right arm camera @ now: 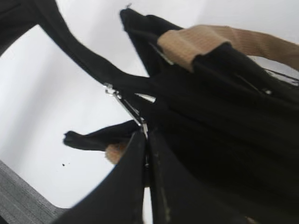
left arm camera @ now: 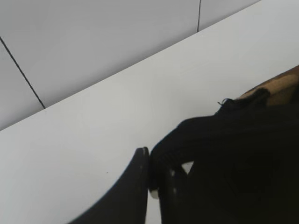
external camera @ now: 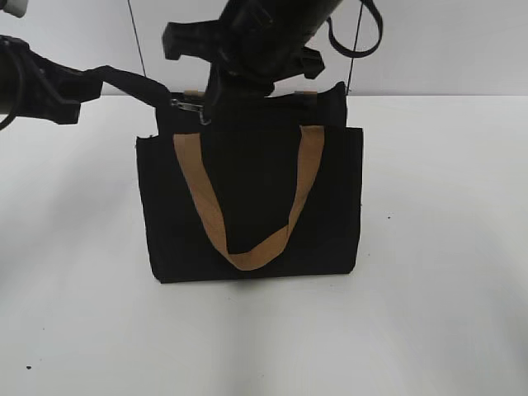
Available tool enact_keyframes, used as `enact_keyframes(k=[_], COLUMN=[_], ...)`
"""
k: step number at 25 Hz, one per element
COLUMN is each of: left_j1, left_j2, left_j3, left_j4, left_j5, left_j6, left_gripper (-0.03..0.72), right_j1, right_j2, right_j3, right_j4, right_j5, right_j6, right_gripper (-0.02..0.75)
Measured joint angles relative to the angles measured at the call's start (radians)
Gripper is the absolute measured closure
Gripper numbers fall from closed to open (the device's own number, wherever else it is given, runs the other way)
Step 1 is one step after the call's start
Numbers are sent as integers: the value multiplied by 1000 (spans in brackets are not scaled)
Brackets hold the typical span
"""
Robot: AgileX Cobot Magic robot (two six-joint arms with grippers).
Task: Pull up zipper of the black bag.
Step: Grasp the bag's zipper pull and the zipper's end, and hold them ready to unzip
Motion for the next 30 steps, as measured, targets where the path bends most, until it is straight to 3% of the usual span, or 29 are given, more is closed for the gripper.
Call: enact_keyframes(k=[7, 21, 30], left_j1=[-2, -2, -2], left_j2=[0, 0, 0], left_j3=[0, 0, 9], left_j4=[7, 14, 13], left_j5=[4, 9, 6], left_j6=[0, 0, 0], left_gripper=[654, 654, 654], right_j1=[-64, -141, -143], right_j2=[0, -72, -74], right_j3=[-2, -3, -3], right_j4=[-11, -288, -303], right_j5=[88, 331, 338], right_j6=[-63, -125, -183], right_gripper=[751, 751, 751])
